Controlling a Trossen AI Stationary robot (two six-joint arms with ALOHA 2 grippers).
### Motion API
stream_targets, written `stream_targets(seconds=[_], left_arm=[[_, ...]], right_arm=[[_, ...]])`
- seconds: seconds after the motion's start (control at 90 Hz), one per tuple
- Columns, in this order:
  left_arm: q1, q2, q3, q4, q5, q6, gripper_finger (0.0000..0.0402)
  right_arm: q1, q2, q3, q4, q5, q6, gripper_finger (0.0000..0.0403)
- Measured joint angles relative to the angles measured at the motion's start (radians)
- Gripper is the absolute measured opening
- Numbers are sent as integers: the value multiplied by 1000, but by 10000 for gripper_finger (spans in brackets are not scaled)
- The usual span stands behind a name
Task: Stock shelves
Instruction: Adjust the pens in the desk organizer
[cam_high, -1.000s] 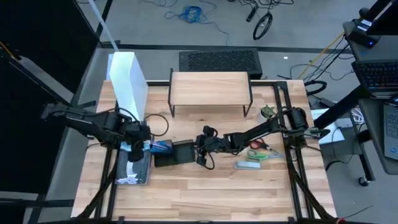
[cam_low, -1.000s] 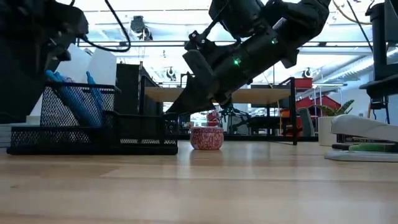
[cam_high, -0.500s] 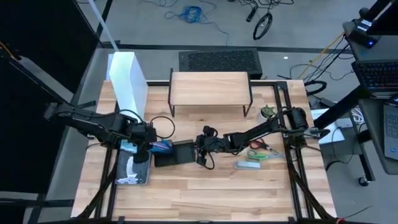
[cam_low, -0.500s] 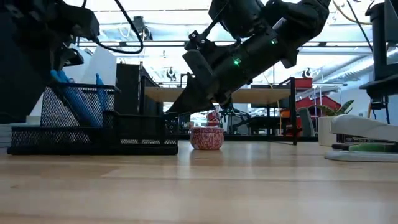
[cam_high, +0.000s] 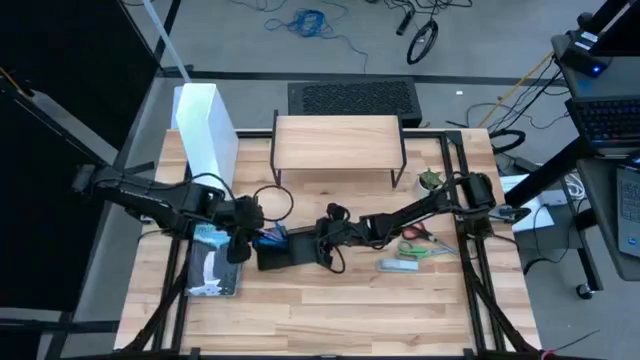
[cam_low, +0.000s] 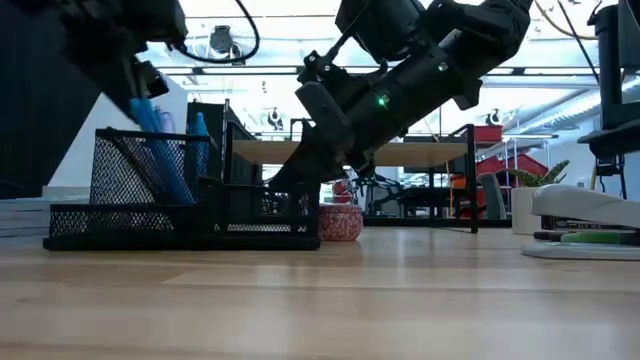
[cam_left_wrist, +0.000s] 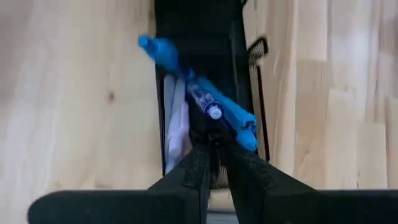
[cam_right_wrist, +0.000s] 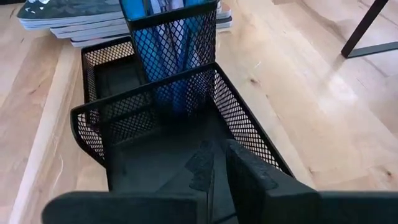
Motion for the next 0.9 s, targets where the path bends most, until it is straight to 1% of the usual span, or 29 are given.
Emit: stream_targets(seconds=[0.222, 0.378, 0.5, 0.7, 0.9], left_arm=[[30, 81, 1, 71, -2, 51, 38], [45, 140, 1, 180, -2, 50, 38], [49, 151, 2, 230, 6, 42, 38], [49, 151, 25, 215, 8, 43, 38], [48, 151, 79, 107, 9, 46, 38]], right_arm=[[0, 0, 0, 2, 0, 2, 22], [0, 0, 0, 3, 1, 2, 22], [0, 0, 0, 4, 1, 2, 22], [0, 0, 0, 3, 1, 2, 22], [0, 0, 0, 3, 1, 2, 22]])
